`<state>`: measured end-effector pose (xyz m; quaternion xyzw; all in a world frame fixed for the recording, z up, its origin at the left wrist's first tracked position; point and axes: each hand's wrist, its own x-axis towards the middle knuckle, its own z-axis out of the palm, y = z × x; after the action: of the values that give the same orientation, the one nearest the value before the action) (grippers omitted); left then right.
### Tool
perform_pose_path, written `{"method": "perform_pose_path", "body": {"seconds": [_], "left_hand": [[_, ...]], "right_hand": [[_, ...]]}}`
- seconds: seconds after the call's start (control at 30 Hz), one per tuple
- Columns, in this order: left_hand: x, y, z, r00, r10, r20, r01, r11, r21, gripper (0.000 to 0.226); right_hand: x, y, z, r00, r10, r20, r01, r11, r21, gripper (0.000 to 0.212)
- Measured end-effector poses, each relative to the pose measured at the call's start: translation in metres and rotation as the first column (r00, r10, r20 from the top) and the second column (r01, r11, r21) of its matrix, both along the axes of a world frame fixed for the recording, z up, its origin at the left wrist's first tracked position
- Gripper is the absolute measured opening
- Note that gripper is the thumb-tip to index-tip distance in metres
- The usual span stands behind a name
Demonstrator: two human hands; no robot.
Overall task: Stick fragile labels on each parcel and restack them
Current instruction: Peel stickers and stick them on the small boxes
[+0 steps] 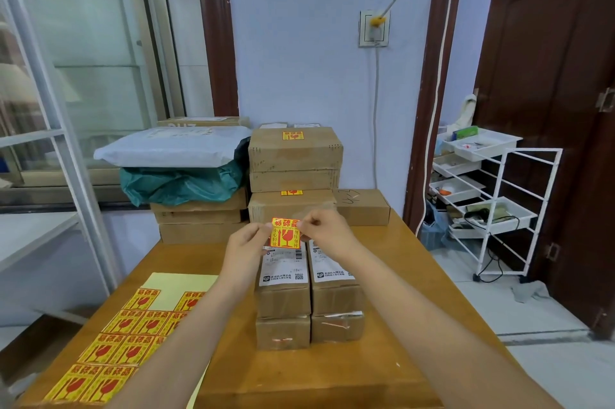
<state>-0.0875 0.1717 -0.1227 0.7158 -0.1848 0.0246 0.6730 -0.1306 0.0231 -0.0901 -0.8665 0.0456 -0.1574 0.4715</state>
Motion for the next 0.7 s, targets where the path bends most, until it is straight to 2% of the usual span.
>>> {"method": "perform_pose_path", "body": {"seconds": [0.2, 0.37, 0.7], "left_hand": [[0.004, 0.013, -0.005, 0.995, 0.015, 0.103, -0.030, 0.988, 0.153, 0.024], [0.002, 0.019, -0.012, 0.988, -0.006, 0.156, -0.038, 0.960, 0.276, 0.018], [0.012, 0.019, -0.028, 0.977, 0.049, 0.209, -0.115, 0.941, 0.317, 0.016]], "right_hand": [[0.002, 0.004, -0.006, 1.000, 0.010, -0.019, -0.010, 1.000, -0.001, 0.023], [0.005, 0.004, -0.015, 0.998, 0.031, -0.059, -0.036, 0.996, -0.085, 0.028], [0.004, 0.006, -0.024, 0.993, 0.080, -0.087, -0.090, 0.989, -0.118, 0.023]]}}
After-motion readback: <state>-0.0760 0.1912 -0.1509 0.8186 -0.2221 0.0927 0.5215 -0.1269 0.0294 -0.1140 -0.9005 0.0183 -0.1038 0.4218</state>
